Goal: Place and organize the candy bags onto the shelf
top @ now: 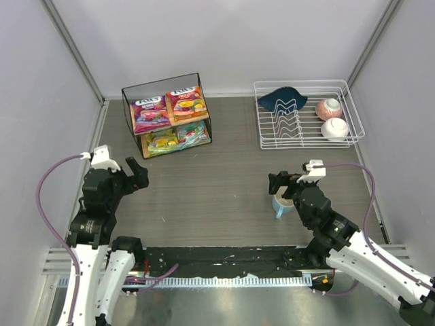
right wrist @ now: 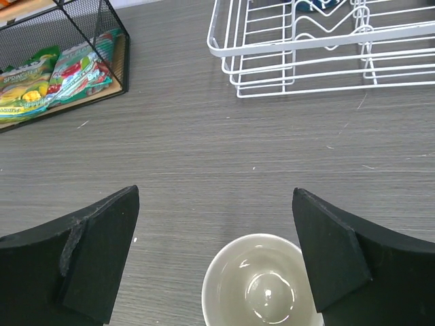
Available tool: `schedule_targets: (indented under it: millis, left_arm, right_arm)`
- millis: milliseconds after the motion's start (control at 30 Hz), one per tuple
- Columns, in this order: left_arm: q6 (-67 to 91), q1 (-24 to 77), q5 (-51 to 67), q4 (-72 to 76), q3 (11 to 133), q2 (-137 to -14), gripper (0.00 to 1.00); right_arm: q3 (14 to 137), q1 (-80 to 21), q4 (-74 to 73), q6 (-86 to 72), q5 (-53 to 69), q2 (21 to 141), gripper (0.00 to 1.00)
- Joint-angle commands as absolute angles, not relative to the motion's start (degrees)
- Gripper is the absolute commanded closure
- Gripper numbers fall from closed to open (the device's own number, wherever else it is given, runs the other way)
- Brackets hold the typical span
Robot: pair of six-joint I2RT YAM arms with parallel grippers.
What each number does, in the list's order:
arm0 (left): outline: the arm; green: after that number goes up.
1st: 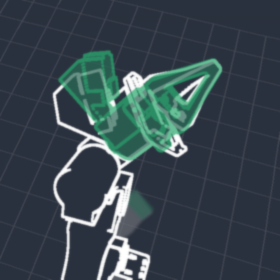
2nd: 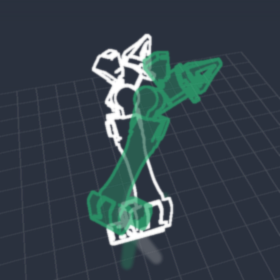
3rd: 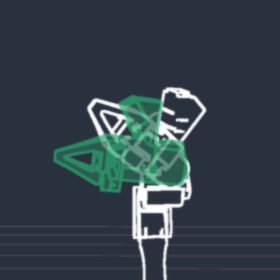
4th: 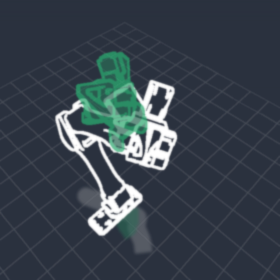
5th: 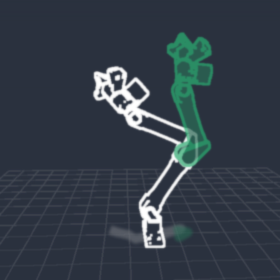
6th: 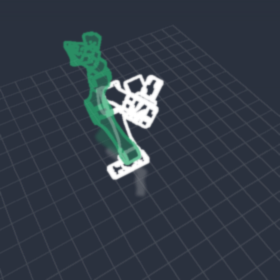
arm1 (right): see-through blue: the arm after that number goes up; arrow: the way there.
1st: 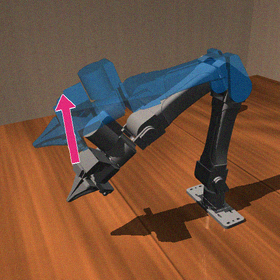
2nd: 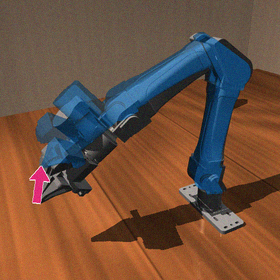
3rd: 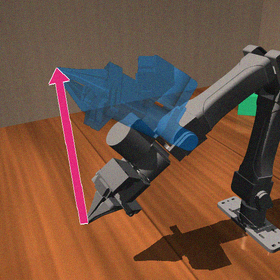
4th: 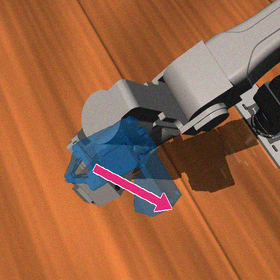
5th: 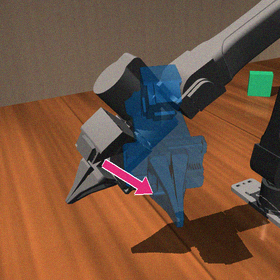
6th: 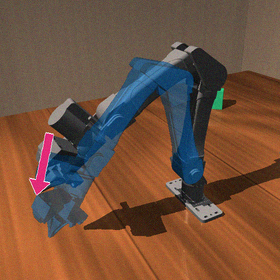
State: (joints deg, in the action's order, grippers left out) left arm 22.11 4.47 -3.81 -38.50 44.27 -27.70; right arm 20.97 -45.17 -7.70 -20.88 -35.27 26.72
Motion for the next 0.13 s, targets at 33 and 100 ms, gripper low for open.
schedule_targets:
  millis: [33,100]
  left_arm:
    - [22.6,4.3,-4.9,-38.9,45.8,-31.4,0.0]
    - [22.6,4.3,-4.9,-38.5,45.8,-30.2,0.0]
  right_arm:
    - [19.6,-45.4,-5.1,-21.0,-37.4,24.4,0.0]
    - [18.7,-45.4,-4.9,-21.5,-38.1,23.3,0.0]
